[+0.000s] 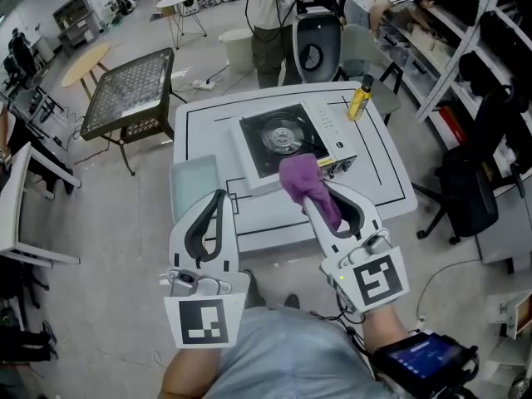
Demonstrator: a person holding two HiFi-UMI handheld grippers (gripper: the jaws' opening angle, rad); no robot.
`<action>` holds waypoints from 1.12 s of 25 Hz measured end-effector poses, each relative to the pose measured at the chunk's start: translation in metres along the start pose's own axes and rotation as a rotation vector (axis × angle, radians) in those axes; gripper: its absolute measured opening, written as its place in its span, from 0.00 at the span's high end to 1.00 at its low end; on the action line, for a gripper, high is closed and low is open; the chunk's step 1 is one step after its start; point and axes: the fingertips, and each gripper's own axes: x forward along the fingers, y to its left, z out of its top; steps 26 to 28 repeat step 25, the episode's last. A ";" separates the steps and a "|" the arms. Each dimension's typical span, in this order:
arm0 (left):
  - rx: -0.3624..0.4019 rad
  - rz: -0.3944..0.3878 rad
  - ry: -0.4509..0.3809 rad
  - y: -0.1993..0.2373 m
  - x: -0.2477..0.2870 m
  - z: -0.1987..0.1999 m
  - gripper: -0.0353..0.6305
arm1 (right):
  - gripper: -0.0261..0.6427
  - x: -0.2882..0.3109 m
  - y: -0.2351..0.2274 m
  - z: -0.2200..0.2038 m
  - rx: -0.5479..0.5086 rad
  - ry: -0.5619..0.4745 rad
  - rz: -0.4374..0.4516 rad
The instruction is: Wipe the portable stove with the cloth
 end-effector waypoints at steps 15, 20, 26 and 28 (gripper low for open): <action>-0.007 -0.030 0.025 -0.005 0.023 -0.014 0.92 | 0.80 0.010 -0.014 -0.011 0.025 -0.004 -0.002; -0.005 -0.042 0.030 -0.006 0.027 -0.015 0.92 | 0.80 0.012 -0.015 -0.012 0.030 0.001 -0.005; -0.009 -0.048 0.030 -0.003 0.024 -0.009 0.92 | 0.80 0.010 -0.013 -0.005 0.029 -0.002 -0.010; -0.009 -0.048 0.030 -0.003 0.024 -0.009 0.92 | 0.80 0.010 -0.013 -0.005 0.029 -0.002 -0.010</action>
